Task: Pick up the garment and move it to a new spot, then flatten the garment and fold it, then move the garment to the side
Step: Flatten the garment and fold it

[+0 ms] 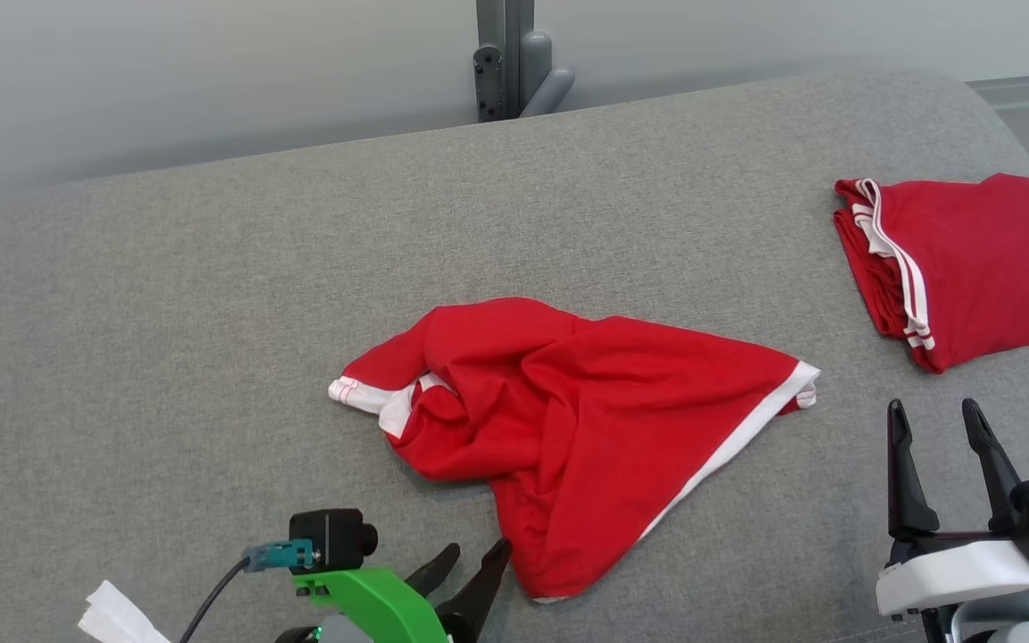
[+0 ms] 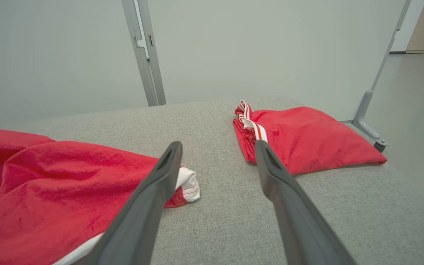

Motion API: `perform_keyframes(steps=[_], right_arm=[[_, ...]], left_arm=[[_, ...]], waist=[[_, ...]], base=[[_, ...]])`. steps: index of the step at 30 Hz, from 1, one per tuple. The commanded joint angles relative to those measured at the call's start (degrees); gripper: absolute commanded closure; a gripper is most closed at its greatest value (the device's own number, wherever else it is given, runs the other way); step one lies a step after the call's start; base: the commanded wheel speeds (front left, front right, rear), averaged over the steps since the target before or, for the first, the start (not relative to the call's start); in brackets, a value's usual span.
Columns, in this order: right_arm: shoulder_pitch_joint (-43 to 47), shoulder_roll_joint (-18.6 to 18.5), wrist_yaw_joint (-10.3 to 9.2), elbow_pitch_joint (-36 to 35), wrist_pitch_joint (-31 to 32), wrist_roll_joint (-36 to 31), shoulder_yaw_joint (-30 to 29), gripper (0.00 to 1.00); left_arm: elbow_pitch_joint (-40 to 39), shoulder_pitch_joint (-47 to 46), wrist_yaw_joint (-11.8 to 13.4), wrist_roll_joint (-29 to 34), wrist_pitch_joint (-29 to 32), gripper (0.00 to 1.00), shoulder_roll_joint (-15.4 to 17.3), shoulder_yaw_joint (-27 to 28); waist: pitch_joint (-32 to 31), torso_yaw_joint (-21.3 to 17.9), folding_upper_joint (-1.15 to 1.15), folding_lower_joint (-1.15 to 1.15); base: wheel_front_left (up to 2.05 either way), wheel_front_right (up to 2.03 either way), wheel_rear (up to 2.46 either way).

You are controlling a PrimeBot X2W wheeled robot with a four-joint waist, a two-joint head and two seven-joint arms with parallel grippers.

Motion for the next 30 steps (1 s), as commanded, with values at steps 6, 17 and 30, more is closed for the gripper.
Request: perform_keyframes(steps=[6, 17, 30], right_arm=[[-1.5, -0.2, -0.02, 0.2, 0.0, 0.1, 1.2, 0.00], [-2.3, -0.2, -0.02, 0.5, 0.0, 0.7, 0.9, 0.00], [-2.1, -0.2, -0.02, 1.4, 0.0, 1.5, 0.5, 0.00]], left_arm=[[5.1, -1.7, -1.4, -1.7, 2.2, 0.00, -3.0, 0.2], [11.9, -4.4, -4.6, -1.0, 3.0, 1.00, -7.2, -0.4], [9.6, -8.2, -5.5, -1.4, 1.7, 1.00, 0.7, 5.6]], waist=[[1.5, -0.4, 0.00, 0.00], [3.3, -2.7, 0.00, 0.00], [2.5, -1.0, 0.00, 0.00]], base=[[0.00, 0.00, 0.00], [0.00, 0.00, 0.00], [0.00, 0.00, 0.00]])
